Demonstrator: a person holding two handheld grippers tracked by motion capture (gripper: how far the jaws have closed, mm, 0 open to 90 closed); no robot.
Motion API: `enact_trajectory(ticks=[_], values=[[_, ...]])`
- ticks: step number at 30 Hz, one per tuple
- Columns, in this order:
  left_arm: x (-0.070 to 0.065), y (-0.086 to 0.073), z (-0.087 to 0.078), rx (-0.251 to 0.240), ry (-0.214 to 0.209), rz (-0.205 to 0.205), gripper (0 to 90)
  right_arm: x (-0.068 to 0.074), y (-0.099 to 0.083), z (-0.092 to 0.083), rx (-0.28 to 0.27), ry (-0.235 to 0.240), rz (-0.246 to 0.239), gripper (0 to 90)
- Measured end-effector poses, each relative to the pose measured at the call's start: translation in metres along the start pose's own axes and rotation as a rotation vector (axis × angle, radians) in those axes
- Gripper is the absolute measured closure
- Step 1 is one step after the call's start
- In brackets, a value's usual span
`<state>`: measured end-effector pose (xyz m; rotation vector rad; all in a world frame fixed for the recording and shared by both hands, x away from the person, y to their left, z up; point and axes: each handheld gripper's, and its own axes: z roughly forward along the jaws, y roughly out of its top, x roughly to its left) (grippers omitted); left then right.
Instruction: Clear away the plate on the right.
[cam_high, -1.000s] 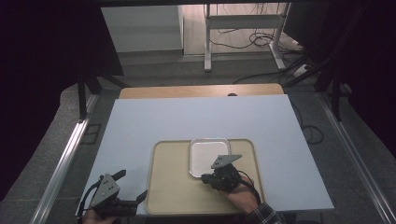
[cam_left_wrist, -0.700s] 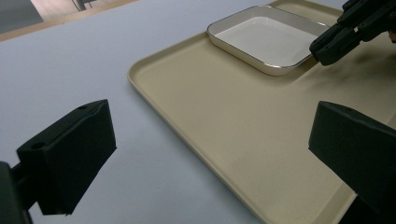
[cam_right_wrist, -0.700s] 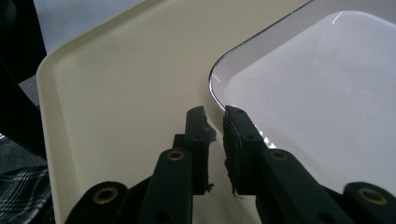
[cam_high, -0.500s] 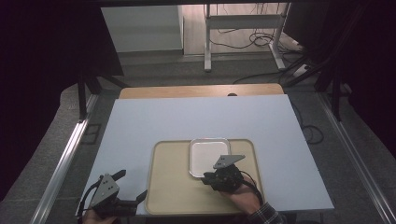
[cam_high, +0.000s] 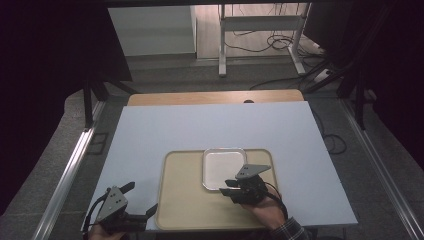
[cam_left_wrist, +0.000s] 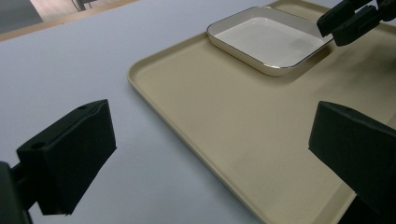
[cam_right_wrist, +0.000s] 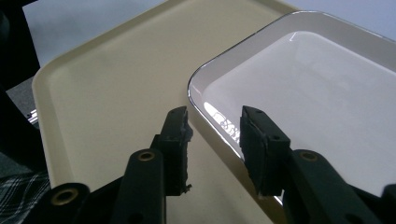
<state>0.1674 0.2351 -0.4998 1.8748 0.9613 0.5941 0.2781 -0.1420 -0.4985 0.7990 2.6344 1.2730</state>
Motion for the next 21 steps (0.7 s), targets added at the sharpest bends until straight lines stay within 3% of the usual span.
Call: enact_trajectory(ticks=[21], values=[[0.0, 0.0, 0.0, -0.001, 0.0, -0.001, 0.3, -0.01, -0.003, -0.02, -0.007, -0.058, -0.024, 37.9]])
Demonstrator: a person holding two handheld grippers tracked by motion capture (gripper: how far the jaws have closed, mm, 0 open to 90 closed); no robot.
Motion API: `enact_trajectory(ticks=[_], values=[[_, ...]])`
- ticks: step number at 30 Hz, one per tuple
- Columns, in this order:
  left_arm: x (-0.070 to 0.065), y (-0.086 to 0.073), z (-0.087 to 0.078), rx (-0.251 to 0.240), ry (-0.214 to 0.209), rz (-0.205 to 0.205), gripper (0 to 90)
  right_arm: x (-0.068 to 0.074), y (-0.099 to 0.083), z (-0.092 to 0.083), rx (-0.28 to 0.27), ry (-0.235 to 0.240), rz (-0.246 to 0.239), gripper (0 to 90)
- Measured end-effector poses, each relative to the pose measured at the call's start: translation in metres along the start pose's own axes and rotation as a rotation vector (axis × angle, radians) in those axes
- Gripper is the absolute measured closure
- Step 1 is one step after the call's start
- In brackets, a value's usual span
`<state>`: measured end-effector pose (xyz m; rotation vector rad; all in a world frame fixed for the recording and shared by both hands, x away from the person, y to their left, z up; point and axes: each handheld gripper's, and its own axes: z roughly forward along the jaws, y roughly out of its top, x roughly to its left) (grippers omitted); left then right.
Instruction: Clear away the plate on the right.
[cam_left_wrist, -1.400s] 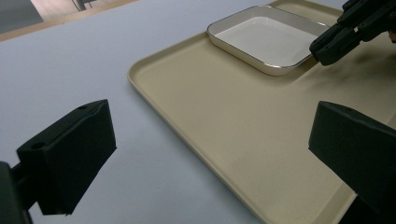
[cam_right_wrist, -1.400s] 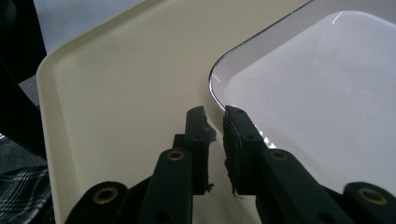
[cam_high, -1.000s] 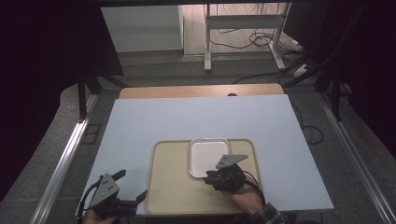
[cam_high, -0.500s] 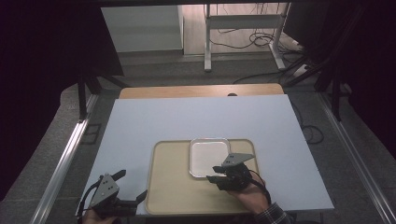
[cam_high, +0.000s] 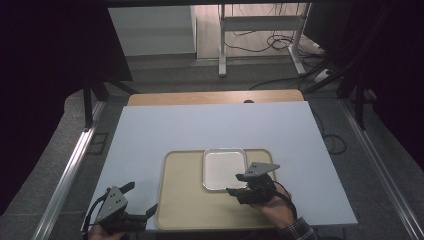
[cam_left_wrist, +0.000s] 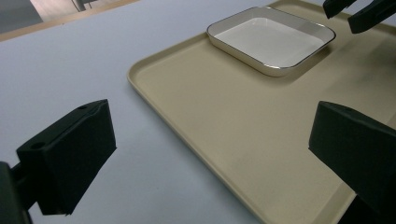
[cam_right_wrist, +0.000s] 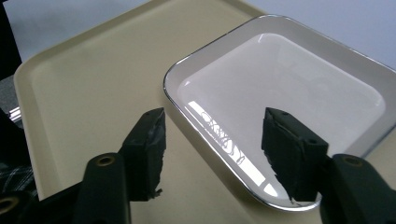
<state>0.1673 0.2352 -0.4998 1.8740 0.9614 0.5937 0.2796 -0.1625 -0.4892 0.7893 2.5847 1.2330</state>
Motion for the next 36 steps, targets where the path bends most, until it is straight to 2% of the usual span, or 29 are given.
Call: enact_trajectory(ticks=[3, 5, 11, 16, 29, 36], values=[[0.0, 0.0, 0.0, 0.001, -0.001, -0.001, 0.3, -0.002, -0.001, -0.004, 0.0, 0.0, -0.004, 35.1], [0.0, 0.0, 0.0, 0.0, -0.001, -0.001, 0.3, -0.005, -0.003, -0.009, -0.006, -0.016, -0.003, 30.4], [0.0, 0.0, 0.0, -0.001, -0.001, -0.003, 0.3, -0.011, -0.005, -0.023, -0.041, -0.035, 0.023, 22.2], [0.0, 0.0, 0.0, -0.001, -0.001, -0.002, 0.3, -0.014, -0.006, -0.033, -0.057, -0.055, 0.028, 18.2], [0.0, 0.0, 0.0, 0.0, 0.0, -0.002, 0.3, -0.019, -0.017, -0.054, -0.066, -0.065, 0.052, 9.5], [0.0, 0.0, 0.0, 0.0, 0.001, -0.002, 0.3, -0.022, -0.024, -0.069, -0.086, -0.11, 0.056, 5.1]])
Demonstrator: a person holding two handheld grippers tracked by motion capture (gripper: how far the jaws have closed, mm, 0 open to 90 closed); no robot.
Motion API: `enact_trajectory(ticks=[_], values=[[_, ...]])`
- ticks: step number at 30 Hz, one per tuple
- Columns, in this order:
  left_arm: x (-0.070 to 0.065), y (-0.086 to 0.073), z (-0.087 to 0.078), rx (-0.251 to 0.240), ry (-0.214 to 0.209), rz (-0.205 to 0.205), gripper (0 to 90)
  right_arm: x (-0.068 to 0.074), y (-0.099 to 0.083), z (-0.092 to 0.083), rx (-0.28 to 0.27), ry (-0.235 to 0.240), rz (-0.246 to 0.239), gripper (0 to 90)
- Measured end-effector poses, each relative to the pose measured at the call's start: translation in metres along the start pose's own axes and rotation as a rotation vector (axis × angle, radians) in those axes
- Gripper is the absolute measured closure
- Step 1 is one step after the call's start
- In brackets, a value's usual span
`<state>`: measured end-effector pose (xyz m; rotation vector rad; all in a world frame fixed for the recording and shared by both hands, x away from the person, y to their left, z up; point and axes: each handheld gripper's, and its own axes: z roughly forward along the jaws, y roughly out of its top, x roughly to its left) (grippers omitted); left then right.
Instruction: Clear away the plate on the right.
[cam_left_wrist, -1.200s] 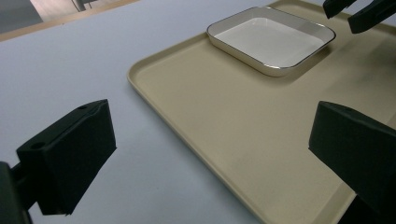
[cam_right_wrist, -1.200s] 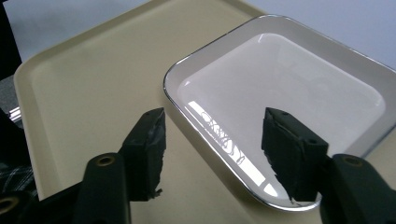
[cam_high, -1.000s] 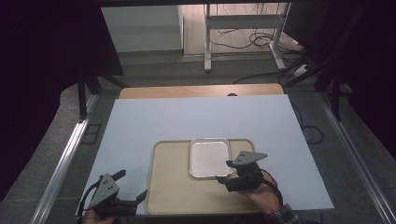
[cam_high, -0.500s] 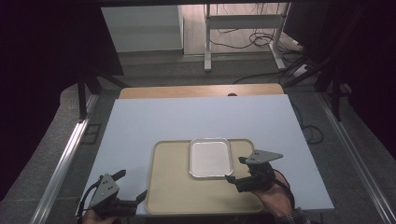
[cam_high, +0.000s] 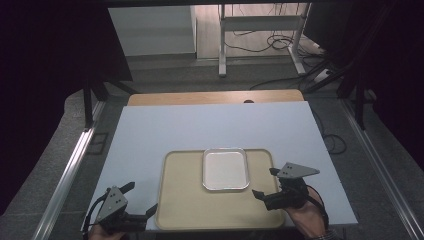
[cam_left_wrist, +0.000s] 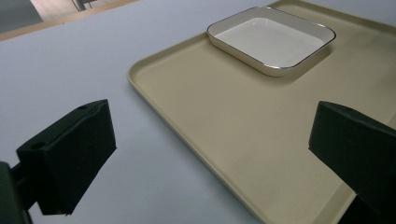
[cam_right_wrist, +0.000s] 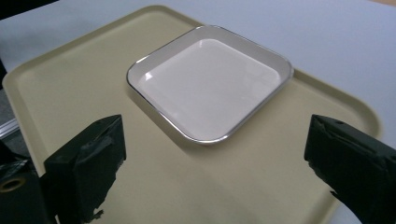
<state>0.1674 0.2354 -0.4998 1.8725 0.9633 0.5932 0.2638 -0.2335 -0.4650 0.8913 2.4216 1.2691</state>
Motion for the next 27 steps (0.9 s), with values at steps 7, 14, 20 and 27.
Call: enact_trajectory(ticks=[7, 14, 20, 27], values=[[0.0, 0.0, 0.0, 0.001, 0.0, 0.0, 0.3, -0.008, -0.012, -0.019, -0.026, -0.038, 0.039, 0.0], [0.0, 0.0, 0.0, 0.0, 0.0, -0.001, 0.3, -0.013, -0.023, -0.034, -0.031, -0.092, 0.052, 0.0], [0.0, 0.0, 0.0, 0.0, 0.0, -0.001, 0.3, -0.017, -0.029, -0.044, -0.052, -0.13, 0.055, 0.6], [0.0, 0.0, 0.0, 0.0, 0.0, -0.001, 0.3, -0.019, -0.041, -0.054, -0.061, -0.17, 0.054, 1.6]])
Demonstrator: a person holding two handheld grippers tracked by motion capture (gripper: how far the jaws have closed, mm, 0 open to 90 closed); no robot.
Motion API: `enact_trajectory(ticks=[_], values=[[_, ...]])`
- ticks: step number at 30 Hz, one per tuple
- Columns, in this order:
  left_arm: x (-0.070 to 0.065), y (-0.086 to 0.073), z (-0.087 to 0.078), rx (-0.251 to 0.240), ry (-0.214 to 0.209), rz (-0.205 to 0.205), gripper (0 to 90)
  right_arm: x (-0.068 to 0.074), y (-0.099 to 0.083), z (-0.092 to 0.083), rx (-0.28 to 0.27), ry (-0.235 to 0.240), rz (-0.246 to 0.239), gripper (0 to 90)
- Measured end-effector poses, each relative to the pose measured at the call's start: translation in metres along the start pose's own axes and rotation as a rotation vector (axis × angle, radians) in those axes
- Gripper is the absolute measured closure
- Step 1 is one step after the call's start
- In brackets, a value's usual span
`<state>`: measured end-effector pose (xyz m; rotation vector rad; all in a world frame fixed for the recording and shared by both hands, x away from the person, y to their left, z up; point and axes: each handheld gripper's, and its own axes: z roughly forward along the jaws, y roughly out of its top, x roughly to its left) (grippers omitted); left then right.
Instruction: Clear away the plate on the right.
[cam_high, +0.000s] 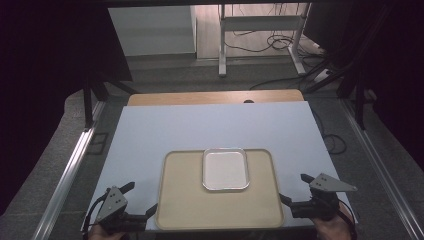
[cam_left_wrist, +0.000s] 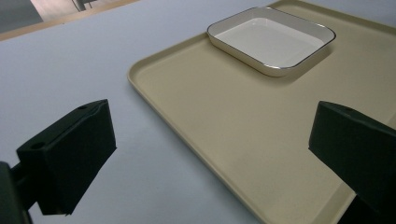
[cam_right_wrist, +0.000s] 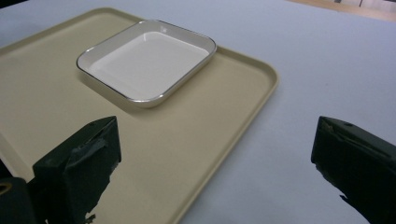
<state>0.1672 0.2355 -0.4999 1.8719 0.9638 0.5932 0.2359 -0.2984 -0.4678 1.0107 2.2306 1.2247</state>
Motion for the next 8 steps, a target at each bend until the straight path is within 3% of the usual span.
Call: enact_trajectory(ticks=[8], values=[[-0.0001, 0.0005, 0.0006, 0.001, -0.001, 0.0, 0.3, -0.0063, -0.0102, -0.0029, 0.014, -0.024, 0.021, 1.7]])
